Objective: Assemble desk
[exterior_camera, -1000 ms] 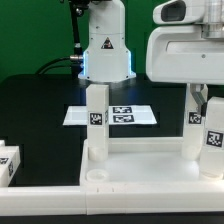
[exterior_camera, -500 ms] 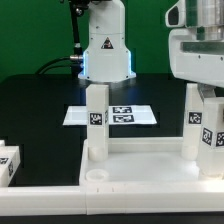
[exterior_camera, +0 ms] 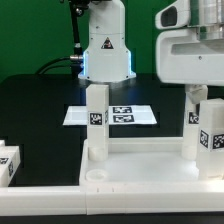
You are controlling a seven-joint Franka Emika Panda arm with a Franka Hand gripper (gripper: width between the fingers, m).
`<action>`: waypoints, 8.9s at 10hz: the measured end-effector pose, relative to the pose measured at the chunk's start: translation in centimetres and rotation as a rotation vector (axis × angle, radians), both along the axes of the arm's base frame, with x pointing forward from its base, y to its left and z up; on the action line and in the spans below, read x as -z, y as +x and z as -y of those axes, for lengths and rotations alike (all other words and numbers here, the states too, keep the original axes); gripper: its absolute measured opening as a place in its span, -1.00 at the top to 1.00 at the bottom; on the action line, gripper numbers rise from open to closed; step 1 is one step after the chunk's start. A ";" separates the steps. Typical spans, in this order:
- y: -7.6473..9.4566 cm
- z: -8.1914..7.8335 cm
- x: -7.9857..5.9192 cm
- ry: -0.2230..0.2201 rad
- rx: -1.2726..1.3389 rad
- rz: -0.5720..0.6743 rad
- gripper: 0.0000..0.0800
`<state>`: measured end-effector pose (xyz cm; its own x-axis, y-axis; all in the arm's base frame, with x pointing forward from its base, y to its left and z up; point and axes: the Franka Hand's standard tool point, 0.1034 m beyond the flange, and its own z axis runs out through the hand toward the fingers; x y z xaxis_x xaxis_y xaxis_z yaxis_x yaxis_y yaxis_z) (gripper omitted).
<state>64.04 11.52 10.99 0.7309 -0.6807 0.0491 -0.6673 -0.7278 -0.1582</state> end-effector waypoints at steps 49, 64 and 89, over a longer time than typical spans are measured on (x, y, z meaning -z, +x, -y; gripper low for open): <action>-0.3 0.3 -0.3 0.171 0.821 -0.079 0.27; -0.6 -1.0 0.2 -0.115 -0.569 0.052 -0.62; 0.6 -0.8 0.4 0.282 1.288 -0.061 -0.29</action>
Offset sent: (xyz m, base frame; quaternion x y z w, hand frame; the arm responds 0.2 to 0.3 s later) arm 0.0000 0.0000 0.0000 0.0000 0.0000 -0.1938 0.9810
